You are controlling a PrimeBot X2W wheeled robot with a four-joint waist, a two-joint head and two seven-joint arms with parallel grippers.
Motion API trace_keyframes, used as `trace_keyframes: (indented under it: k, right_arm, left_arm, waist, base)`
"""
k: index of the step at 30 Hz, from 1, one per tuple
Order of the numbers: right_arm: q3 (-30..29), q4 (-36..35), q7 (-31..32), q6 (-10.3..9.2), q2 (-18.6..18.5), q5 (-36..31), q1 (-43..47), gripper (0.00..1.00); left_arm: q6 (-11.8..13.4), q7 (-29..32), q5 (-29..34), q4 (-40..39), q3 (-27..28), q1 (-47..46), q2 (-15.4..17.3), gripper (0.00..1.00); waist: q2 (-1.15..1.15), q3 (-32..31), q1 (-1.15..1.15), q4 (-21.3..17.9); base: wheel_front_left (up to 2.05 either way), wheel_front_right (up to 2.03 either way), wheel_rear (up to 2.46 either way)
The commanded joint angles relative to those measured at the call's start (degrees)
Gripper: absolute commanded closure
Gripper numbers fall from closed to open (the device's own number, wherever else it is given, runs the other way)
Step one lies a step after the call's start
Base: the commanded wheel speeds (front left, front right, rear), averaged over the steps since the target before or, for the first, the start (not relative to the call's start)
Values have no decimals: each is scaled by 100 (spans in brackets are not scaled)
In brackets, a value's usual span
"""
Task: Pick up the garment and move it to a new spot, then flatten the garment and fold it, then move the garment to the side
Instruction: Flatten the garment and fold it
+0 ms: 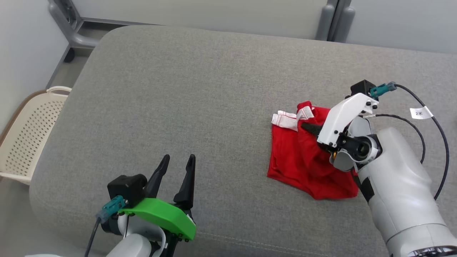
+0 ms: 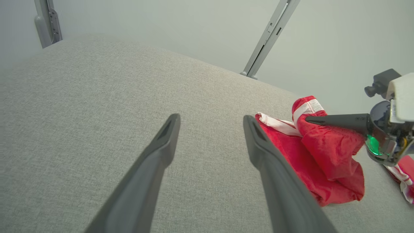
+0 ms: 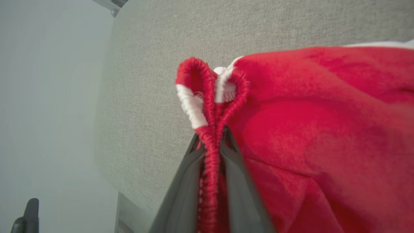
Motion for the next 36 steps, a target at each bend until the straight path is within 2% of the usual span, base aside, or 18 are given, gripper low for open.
trace_keyframes:
  k: [1, 8, 9, 10, 12, 13, 20, 24, 30, 36]
  right_arm:
    - [42, 228, -139, 1, -18, -98, -138, 100]
    - [102, 1255, -698, 1, -17, -522, -600, 100]
    - [105, 1428, -771, 1, -18, -573, -676, 89]
    - [120, 1594, -830, 1, -16, -606, -757, 69]
    - [158, 1901, -962, 1, -17, -638, -940, 16]
    - [185, 2039, -1023, 1, -18, -644, -1024, 0]
    - [739, 2552, -1061, 1, -17, -385, -1557, 0]
    - [1160, 2275, -1112, 1, -16, 137, -1862, 0]
    - [1297, 2072, -1238, 1, -19, 435, -2012, 0]
    - [1400, 1607, -1183, 1, -392, 427, -1530, 0]
  left_arm:
    - [-38, -19, 47, 44, -28, -116, -41, 0]
    - [-111, -49, 67, 131, -92, -247, -157, 0]
    - [-128, -60, 64, 152, -94, -260, -169, 0]
    - [-138, -59, 62, 178, -98, -267, -185, 0]
    - [-157, -68, 61, 217, -111, -286, -218, 0]
    - [-166, -75, 58, 235, -116, -298, -230, 0]
    - [-175, -106, 3, 337, -107, -261, -224, 0]
    - [-136, -99, -3, 332, -105, -191, -170, 0]
    - [-47, -91, 25, 188, -86, -90, -70, 0]
    - [81, -51, 76, -54, -51, 3, 55, 0]
  waist:
    - [0, 46, 0, 128]
    - [0, 117, 0, 296]
    - [0, 122, 0, 317]
    - [0, 127, 0, 337]
    - [0, 134, 0, 369]
    - [0, 136, 0, 382]
    - [0, 57, 0, 310]
    - [0, -59, 0, 103]
    - [0, -138, 0, -245]
    - [0, -65, 0, -591]
  base:
    - [0, 0, 0]
    - [0, 0, 0]
    - [0, 0, 0]
    - [0, 0, 0]
    - [0, 0, 0]
    - [0, 0, 0]
    - [0, 0, 0]
    - [0, 0, 0]
    - [0, 0, 0]
    - [0, 0, 0]
